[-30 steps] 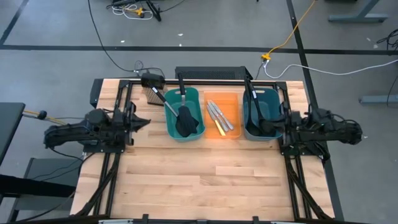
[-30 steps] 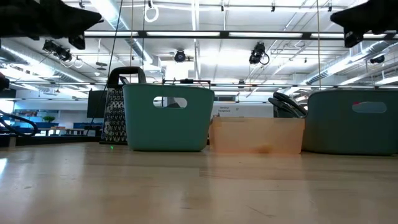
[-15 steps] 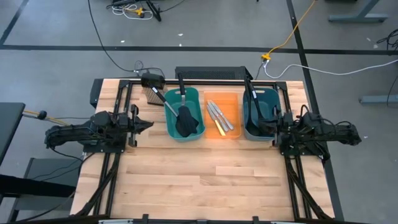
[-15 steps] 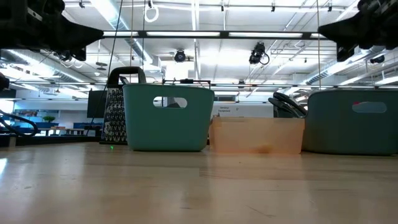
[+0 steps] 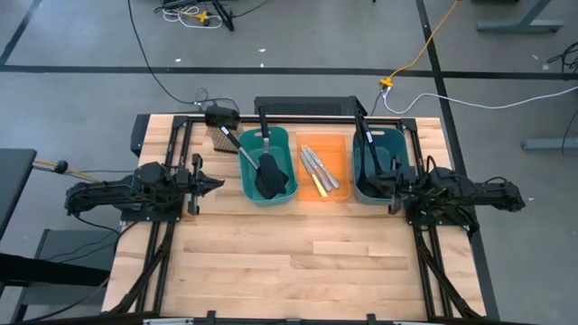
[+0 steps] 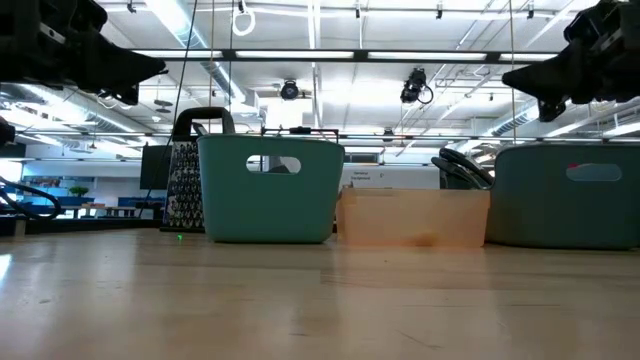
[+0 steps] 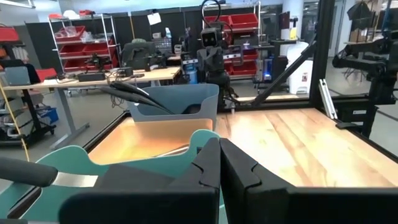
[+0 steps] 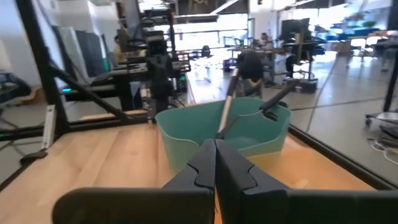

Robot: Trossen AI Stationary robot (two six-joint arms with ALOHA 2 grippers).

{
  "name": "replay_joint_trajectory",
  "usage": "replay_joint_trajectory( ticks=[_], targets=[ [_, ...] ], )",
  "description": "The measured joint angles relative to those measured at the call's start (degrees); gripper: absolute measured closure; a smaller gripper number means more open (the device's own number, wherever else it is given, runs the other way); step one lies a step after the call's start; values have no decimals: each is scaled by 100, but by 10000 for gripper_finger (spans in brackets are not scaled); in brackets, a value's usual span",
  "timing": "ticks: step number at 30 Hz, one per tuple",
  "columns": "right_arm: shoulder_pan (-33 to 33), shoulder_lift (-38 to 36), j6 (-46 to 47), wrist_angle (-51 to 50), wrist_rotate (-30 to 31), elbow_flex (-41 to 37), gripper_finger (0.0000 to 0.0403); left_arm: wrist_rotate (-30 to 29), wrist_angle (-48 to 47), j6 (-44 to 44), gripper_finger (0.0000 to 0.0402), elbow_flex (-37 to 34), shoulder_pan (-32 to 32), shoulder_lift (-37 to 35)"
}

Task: Pick & Place Kitchen Items
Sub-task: Return to Home Position

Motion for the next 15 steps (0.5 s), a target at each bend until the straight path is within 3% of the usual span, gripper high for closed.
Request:
replay_joint_trajectory(
  ticks=[11,15],
  targets=[
    [7,0,49,559,-14,-61,379,47,-4,-25,377,0,0,9],
    [7,0,-358,1006,152,-61,375,97,16,2,379,2,0,9]
  ],
)
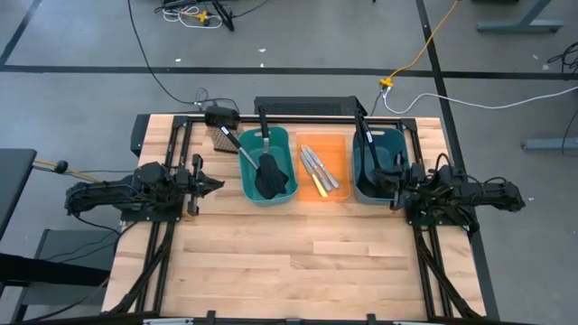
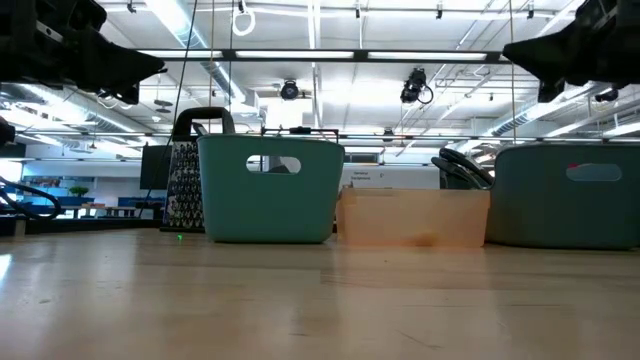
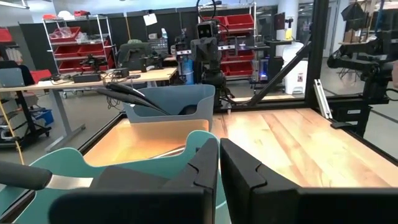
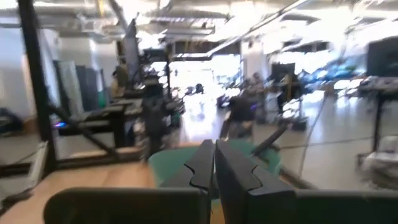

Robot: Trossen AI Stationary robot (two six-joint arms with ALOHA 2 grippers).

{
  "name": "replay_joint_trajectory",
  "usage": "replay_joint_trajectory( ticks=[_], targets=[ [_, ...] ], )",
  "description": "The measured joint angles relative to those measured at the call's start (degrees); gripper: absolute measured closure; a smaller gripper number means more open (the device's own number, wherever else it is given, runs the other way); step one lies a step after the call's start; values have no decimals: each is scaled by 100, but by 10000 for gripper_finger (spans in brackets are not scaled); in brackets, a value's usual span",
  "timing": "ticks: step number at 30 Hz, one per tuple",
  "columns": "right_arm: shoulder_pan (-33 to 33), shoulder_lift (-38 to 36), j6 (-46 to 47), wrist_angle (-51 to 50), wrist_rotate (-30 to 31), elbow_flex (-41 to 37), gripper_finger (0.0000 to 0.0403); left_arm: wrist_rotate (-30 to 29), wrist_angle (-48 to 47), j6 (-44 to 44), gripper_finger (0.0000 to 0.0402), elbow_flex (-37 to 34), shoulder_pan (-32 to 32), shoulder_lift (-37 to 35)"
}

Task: Pick & Place Kitchen Items
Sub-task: Return to Home Position

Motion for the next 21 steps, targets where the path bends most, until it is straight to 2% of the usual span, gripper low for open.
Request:
replay_joint_trajectory(
  ticks=[10,21],
  targets=[
    [0,0,-342,427,685,0,374,0,-7,0,383,0,0,0],
    [0,0,-38,424,634,0,374,-2,-5,0,381,2,0,0]
  ],
)
